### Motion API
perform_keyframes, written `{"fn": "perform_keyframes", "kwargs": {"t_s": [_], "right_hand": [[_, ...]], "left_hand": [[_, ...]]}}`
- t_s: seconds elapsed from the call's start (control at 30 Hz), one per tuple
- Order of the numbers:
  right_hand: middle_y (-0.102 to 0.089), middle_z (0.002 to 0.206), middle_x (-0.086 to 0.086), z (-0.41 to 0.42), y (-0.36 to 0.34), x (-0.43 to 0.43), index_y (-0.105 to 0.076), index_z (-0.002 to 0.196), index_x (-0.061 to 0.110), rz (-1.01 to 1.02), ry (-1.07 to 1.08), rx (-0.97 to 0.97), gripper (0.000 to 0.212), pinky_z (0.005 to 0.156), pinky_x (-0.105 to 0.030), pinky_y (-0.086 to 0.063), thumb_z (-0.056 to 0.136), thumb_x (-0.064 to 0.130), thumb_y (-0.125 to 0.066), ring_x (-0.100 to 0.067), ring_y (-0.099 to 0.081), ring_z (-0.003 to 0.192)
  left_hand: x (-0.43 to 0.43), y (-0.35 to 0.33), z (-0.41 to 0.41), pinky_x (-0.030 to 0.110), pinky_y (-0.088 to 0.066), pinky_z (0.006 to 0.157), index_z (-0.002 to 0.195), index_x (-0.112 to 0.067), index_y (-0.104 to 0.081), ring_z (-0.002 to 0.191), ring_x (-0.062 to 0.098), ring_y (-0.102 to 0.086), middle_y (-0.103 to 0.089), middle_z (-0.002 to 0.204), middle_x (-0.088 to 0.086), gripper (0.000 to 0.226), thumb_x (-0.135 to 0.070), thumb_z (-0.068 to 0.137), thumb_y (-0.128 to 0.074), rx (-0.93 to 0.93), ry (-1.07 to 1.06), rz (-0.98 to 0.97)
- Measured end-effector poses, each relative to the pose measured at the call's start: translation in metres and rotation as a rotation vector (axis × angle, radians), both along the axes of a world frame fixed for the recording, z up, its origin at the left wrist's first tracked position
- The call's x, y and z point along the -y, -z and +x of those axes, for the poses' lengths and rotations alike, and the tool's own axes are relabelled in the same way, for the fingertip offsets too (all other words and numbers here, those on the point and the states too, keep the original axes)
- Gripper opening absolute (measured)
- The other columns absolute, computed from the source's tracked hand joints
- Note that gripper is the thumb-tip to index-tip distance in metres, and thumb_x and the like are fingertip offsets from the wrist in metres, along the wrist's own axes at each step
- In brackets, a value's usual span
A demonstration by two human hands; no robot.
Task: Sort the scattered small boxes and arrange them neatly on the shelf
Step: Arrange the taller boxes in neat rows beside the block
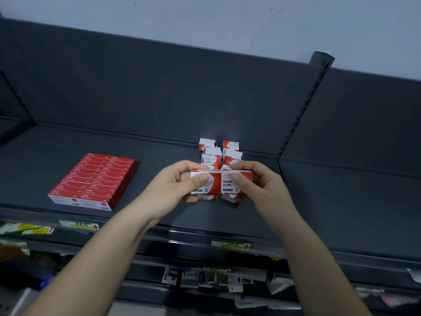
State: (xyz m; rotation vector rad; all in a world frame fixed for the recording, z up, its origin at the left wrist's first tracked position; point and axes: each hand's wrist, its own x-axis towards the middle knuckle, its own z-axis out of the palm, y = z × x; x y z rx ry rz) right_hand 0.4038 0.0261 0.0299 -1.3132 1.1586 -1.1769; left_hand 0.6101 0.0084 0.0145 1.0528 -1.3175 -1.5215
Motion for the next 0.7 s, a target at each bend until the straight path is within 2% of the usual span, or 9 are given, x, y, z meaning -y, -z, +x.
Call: {"fn": "perform_keyframes", "kwargs": {"t_s": [0.13, 0.2, 0.27, 0.33, 0.43, 0.6, 0.7], "right_hand": [[-0.072, 0.101, 0.003, 0.004, 0.007, 0.001, -0.069, 0.099, 0.020, -0.001, -0.031, -0.052, 0.017, 0.066, -0.020, -0.055, 0.085, 0.010, -0.072, -0.009, -0.071, 0.086], [-0.071, 0.103, 0.005, 0.004, 0.014, 0.003, -0.069, 0.101, 0.023, 0.001, -0.041, -0.145, 0.022, 0.067, -0.021, -0.056, 0.083, 0.012, -0.076, -0.009, -0.070, 0.087], [-0.069, 0.107, 0.009, 0.004, 0.024, 0.006, -0.069, 0.104, 0.029, 0.001, -0.083, -0.290, 0.028, 0.075, -0.026, -0.058, 0.081, 0.017, -0.079, -0.010, -0.068, 0.093], [-0.067, 0.111, 0.014, 0.005, 0.036, 0.007, -0.067, 0.105, 0.036, 0.009, -0.131, -0.411, 0.030, 0.082, -0.028, -0.058, 0.082, 0.022, -0.079, -0.006, -0.066, 0.098], [-0.066, 0.112, 0.017, 0.008, 0.053, 0.007, -0.066, 0.106, 0.039, 0.040, -0.125, -0.459, 0.031, 0.086, -0.025, -0.056, 0.083, 0.022, -0.077, -0.001, -0.064, 0.101], [-0.066, 0.107, 0.020, 0.019, 0.085, 0.006, -0.067, 0.107, 0.034, 0.040, -0.086, -0.518, 0.030, 0.083, -0.016, -0.050, 0.083, 0.019, -0.076, 0.005, -0.061, 0.099], [-0.064, 0.105, 0.022, 0.023, 0.100, 0.005, -0.064, 0.106, 0.037, 0.045, -0.074, -0.583, 0.030, 0.082, -0.014, -0.049, 0.084, 0.021, -0.076, 0.008, -0.059, 0.098]], "left_hand": [[0.000, 0.005, 0.005, 0.022, -0.053, 0.071, 0.111, -0.007, -0.062, 0.084, 0.010, -0.069, -0.075, 0.094, 0.003, 0.035, -0.024, 0.081, -0.066, -0.004, 0.023, -0.047], [0.003, 0.011, 0.008, 0.020, -0.053, 0.074, 0.109, -0.004, -0.061, 0.085, 0.012, -0.070, -0.076, 0.095, 0.005, 0.033, -0.017, 0.080, -0.068, 0.004, 0.039, -0.076], [0.006, 0.021, 0.012, 0.020, -0.053, 0.074, 0.106, -0.002, -0.061, 0.082, 0.011, -0.069, -0.075, 0.092, 0.005, 0.028, -0.007, 0.080, -0.071, 0.077, 0.072, -0.100], [0.008, 0.034, 0.015, 0.019, -0.052, 0.070, 0.102, 0.000, -0.059, 0.077, 0.009, -0.068, -0.075, 0.086, 0.002, 0.025, 0.001, 0.081, -0.072, 0.164, 0.112, -0.108], [0.010, 0.055, 0.016, 0.015, -0.048, 0.062, 0.100, 0.000, -0.057, 0.068, 0.004, -0.065, -0.073, 0.080, 0.000, 0.026, 0.002, 0.080, -0.074, 0.256, 0.129, -0.114], [0.015, 0.091, 0.021, 0.030, -0.051, 0.074, 0.097, -0.018, -0.059, 0.083, 0.009, -0.067, -0.072, 0.092, 0.001, 0.029, -0.006, 0.078, -0.079, 0.402, 0.127, -0.165], [0.017, 0.101, 0.022, 0.038, -0.055, 0.084, 0.096, -0.023, -0.061, 0.088, 0.012, -0.068, -0.072, 0.094, -0.001, 0.029, -0.011, 0.078, -0.080, 0.449, 0.132, -0.164]]}}
